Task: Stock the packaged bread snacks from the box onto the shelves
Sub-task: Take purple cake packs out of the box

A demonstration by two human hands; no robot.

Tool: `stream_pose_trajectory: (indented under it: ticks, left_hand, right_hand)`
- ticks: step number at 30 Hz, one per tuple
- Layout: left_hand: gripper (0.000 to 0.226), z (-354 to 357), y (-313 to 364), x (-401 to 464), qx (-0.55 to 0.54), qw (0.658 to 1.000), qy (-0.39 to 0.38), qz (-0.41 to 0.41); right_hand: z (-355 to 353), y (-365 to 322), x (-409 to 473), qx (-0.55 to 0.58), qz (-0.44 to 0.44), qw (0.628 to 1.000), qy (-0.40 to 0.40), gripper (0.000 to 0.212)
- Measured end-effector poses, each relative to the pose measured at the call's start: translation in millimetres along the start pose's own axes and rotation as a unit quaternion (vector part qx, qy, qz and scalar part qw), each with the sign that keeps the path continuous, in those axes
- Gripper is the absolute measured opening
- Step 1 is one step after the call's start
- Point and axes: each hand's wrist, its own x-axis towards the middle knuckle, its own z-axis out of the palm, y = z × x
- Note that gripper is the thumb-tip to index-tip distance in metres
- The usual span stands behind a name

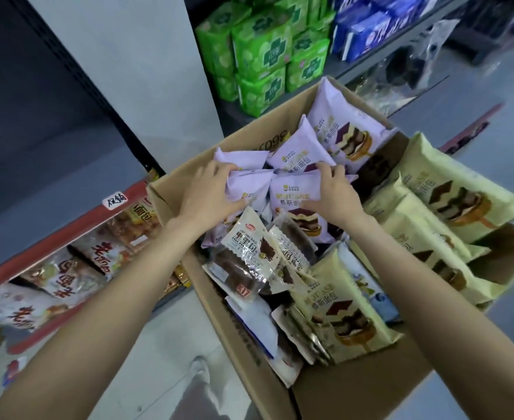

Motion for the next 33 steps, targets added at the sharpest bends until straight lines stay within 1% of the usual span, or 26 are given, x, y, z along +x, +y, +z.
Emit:
stream_pose_trajectory:
  ticks: [4,6,9,11,14,16,19,21,23,24,25,26,27,29,30,31,32,33]
  left_hand:
    - [0.070,2,6,6,0.044,0.999,-0.008,-0.028]
    - [0.069,3,12,11,0.072,0.997,-0.019,-0.029]
    - [0.069,7,19,12,0.112,0.993,-0.030,-0.026]
    - [0.071,10,20,12,0.143,0.989,-0.042,-0.022]
    - [0.061,8,18,16,0.158,0.987,-0.037,-0.009]
    - [0.056,-1,13,15,0.131,0.991,-0.006,-0.002]
    - [0.054,-16,-3,7,0.035,0.996,0.082,0.002]
    - [0.056,-23,-14,-2,-0.033,0.993,0.113,-0.022]
    - [0.057,-27,-20,-10,-0.094,0.985,0.129,-0.066]
    - [0.056,-29,-23,-13,-0.131,0.976,0.144,-0.093]
    - [0.053,-32,-24,-16,-0.182,0.962,0.166,-0.121]
    - [0.045,-35,-24,-18,-0.249,0.938,0.190,-0.147]
    - [0.036,-40,-24,-21,-0.326,0.905,0.212,-0.169]
    - [0.026,-50,-22,-26,-0.471,0.826,0.238,-0.196]
    - [0.026,-54,-23,-29,-0.524,0.791,0.240,-0.204]
    - [0.030,-58,-25,-33,-0.561,0.765,0.234,-0.212]
    - [0.035,-61,-27,-37,-0.585,0.749,0.224,-0.216]
    - [0.040,-64,-29,-43,-0.600,0.740,0.213,-0.216]
  right_hand:
    - [17,-3,5,0.093,-0.003,0.995,0.033,0.088]
    - [23,-4,5,0.155,-0.005,0.987,0.051,0.091]
    - [32,-3,3,0.211,0.006,0.973,0.093,0.092]
    - [35,2,2,0.237,0.020,0.968,0.085,0.085]
    - [37,8,-1,0.205,0.053,0.976,0.044,0.079]
    - [39,9,-5,0.201,0.037,0.978,0.027,0.081]
    - [36,5,-11,0.227,0.014,0.973,0.029,0.076]
    - [23,-1,-14,0.251,-0.001,0.965,0.075,0.068]
    - [2,-7,-19,0.306,-0.018,0.943,0.132,0.062]
    - [-11,-10,-22,0.339,-0.021,0.927,0.159,0.056]
    - [-25,-13,-25,0.372,-0.027,0.910,0.181,0.046]
    - [-39,-17,-29,0.404,-0.035,0.893,0.196,0.035]
    - [-52,-22,-33,0.437,-0.040,0.875,0.203,0.028]
    - [-71,-30,-38,0.517,-0.035,0.833,0.192,0.019]
    - [-77,-34,-39,0.553,-0.031,0.813,0.177,0.020]
    - [-80,-37,-41,0.580,-0.030,0.799,0.155,0.025]
    - [-83,-42,-43,0.595,-0.031,0.792,0.132,0.028]
    - [-84,-47,-46,0.598,-0.033,0.793,0.113,0.030]
